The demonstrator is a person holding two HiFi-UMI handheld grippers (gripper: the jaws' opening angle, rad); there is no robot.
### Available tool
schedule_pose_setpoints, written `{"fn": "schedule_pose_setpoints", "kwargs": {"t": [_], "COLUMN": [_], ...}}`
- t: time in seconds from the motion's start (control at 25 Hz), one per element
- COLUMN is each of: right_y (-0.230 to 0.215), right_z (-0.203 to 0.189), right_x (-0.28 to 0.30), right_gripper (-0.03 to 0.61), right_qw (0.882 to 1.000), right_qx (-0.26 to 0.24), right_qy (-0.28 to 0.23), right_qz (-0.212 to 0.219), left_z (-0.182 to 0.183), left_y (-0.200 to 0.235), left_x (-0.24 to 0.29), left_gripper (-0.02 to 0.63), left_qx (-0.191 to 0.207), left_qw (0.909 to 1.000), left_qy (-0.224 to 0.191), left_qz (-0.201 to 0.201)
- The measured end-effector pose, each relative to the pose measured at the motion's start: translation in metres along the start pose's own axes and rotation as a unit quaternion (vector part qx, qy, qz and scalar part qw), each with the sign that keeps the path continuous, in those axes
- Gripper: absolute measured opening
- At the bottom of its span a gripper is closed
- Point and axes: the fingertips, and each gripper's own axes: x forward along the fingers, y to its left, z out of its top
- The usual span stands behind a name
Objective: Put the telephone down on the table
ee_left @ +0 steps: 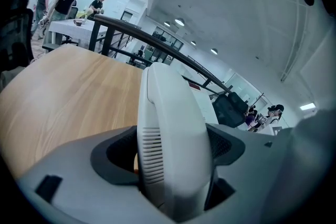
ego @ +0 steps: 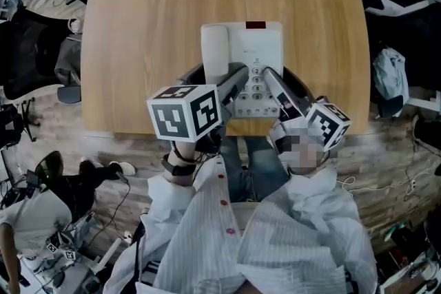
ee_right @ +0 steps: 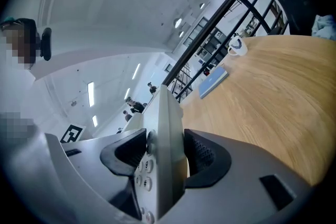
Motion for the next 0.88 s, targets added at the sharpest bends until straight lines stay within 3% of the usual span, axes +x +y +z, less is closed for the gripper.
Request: {"fn": "schedule_pose_setpoints", "kwargs": {"t": [0.88], "right_y": [-0.101], "right_z": [-0.052], "right_x": [0.014], "right_gripper": [0.242], "right_qw": [0.997], "right_qx": [0.047], "right_qy": [0.028], "right_qz": [-0.062], "left_z": [-0.068], "left_y": [0.04], "left_x": [0.084], "left_gripper": [0.391], "left_qx": [-0.021], "left_qw": [0.9966], "left_qy": [0.08], "left_qz": [0.004]}}
